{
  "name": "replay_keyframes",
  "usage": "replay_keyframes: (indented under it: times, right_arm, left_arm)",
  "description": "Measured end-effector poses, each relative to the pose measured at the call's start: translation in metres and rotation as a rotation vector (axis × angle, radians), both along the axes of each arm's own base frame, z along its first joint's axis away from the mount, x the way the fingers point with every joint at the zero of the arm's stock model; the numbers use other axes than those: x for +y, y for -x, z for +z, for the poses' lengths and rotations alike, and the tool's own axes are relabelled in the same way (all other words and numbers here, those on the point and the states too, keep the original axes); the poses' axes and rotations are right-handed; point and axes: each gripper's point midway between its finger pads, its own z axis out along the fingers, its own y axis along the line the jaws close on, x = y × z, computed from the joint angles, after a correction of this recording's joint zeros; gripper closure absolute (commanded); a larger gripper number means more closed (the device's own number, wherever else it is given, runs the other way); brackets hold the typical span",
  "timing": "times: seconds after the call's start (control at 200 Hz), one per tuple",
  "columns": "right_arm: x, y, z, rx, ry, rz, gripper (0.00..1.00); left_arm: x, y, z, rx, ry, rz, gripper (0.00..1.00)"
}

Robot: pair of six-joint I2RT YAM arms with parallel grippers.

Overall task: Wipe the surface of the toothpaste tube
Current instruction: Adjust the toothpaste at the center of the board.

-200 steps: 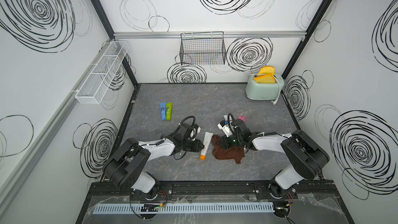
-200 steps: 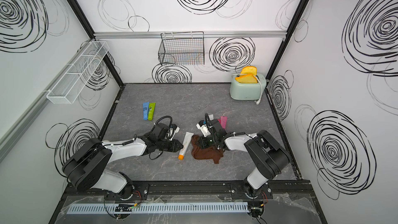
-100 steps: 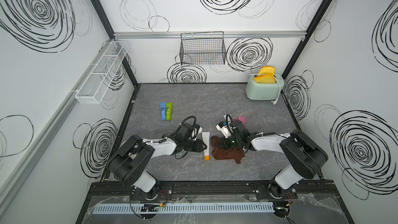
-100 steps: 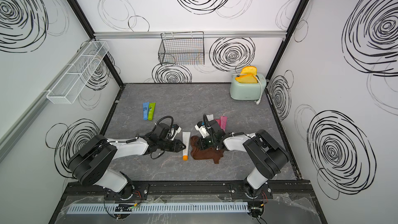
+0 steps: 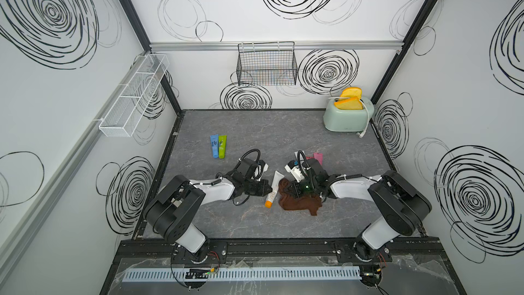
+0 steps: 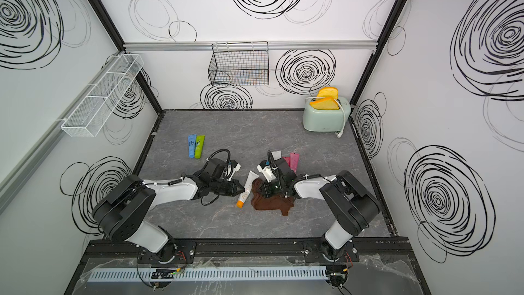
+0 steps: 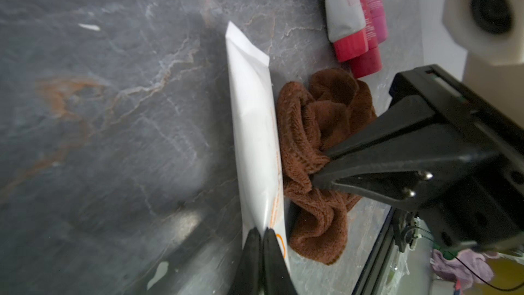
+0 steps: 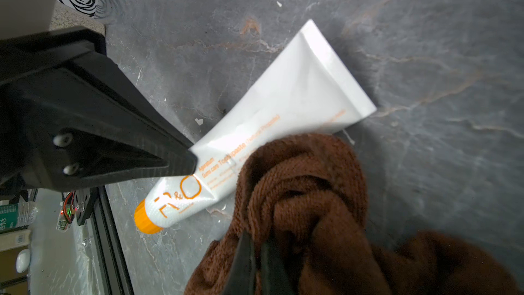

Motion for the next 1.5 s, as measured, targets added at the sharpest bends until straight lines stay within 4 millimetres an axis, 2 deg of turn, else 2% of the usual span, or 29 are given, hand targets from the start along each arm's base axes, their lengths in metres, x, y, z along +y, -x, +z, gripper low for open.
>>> replay_keyframes:
  times: [0.15,0.32,0.385,0.455,0.63,0.695,0.805,0.83,0.975,1.096,1.221,1.371,1.446,1.501]
  right_arm:
    - [-0.014,-0.011,0.015,-0.04,-0.027,-0.055,1.0]
    - [-0.035,-0.023,0.031,-0.079,-0.066,-0.137,1.0]
    - [-0.043,-0.026,0.033,-0.083,-0.076,-0.161,1.0]
    - [-0.049,-0.028,0.034,-0.083,-0.088,-0.184,1.0]
    - [-0.057,-0.032,0.034,-0.065,-0.112,-0.212,1.0]
    - [-0.057,-0.033,0.035,-0.065,-0.12,-0.213,1.0]
    - [-0.057,-0.034,0.036,-0.067,-0.127,-0.213,1.0]
    - [-0.057,-0.034,0.036,-0.066,-0.127,-0.214,1.0]
    - [-0.057,-0.034,0.03,-0.046,-0.12,-0.215,1.0]
    - [-0.057,-0.033,0.028,-0.041,-0.118,-0.216,1.0]
    - [-0.057,-0.033,0.027,-0.04,-0.117,-0.216,1.0]
    - [-0.057,-0.034,0.028,-0.041,-0.118,-0.216,1.0]
    - [-0.057,-0.034,0.028,-0.042,-0.119,-0.214,1.0]
    - [-0.056,-0.033,0.028,-0.041,-0.121,-0.212,1.0]
  left_arm:
    - [0.013,-0.009,0.016,-0.082,-0.168,0.03,1.0]
    - [0.007,-0.028,0.055,-0.298,-0.42,0.027,1.0]
    - [0.007,-0.036,0.061,-0.375,-0.519,0.031,1.0]
    - [0.01,-0.042,0.053,-0.418,-0.63,0.028,1.0]
    - [0.044,-0.045,-0.001,-0.414,-0.968,-0.019,1.0]
    - [0.049,-0.047,-0.003,-0.454,-1.048,-0.02,1.0]
    - [0.045,-0.045,-0.002,-0.503,-1.098,-0.041,0.98]
    - [0.043,-0.043,-0.003,-0.513,-1.106,-0.051,0.91]
    - [0.026,-0.031,-0.002,-0.558,-1.1,-0.102,0.77]
    - [0.012,-0.019,-0.002,-0.578,-1.074,-0.128,0.57]
    - [0.003,-0.01,0.005,-0.601,-1.022,-0.131,0.43]
    - [0.015,-0.007,0.031,-0.617,-0.905,-0.063,0.16]
    - [0.028,-0.008,0.046,-0.609,-0.787,0.002,0.09]
    - [0.042,-0.009,0.053,-0.59,-0.694,0.056,0.08]
